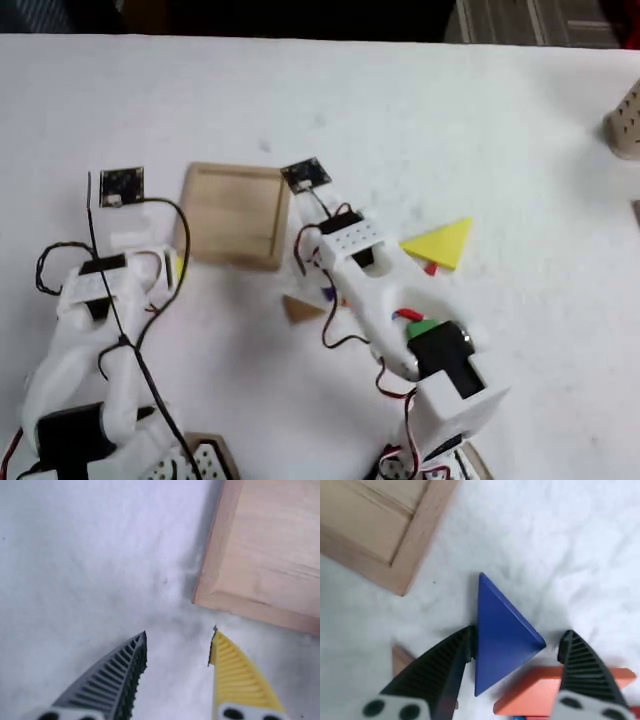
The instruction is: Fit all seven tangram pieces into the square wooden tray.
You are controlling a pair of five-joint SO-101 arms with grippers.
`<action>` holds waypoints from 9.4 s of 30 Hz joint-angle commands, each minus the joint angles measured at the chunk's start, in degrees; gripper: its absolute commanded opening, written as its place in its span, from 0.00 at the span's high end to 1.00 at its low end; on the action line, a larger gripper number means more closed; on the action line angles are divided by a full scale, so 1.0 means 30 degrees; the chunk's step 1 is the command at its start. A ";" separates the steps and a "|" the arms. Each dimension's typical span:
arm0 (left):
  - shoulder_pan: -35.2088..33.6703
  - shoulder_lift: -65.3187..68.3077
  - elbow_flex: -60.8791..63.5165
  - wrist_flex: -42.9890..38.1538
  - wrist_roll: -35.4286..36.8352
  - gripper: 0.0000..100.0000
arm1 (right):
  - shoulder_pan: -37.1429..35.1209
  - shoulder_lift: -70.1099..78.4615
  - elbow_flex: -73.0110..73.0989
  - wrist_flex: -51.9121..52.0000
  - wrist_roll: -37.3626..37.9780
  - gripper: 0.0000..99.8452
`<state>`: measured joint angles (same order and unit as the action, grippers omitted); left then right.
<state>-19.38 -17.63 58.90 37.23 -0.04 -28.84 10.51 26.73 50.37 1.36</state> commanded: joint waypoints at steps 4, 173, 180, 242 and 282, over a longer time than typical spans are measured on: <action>-0.0073 -0.0835 -0.0117 -0.0264 -0.0147 0.77 | 0.0073 -0.0103 -0.0791 -0.0484 -0.0059 0.74; -0.0396 -0.0835 -0.0117 -0.0264 -0.0147 0.77 | 0.1949 -0.6579 0.1934 -0.0484 0.6711 0.66; -0.0396 -0.0835 -0.0117 -0.0264 -0.0147 0.77 | 0.1626 -0.3326 0.1641 -0.2564 0.6711 0.70; -0.0396 -0.0835 -0.0117 -0.0264 -0.0147 0.77 | 0.1538 -0.1568 -0.0615 -0.2037 0.6711 0.80; -0.0425 -0.0835 -0.0117 -0.0234 -0.0147 0.77 | 0.2007 -0.0278 -0.4454 -0.0835 0.6711 0.71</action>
<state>-19.56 -17.63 58.90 37.23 -0.04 -22.59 13.49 16.09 47.91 21.49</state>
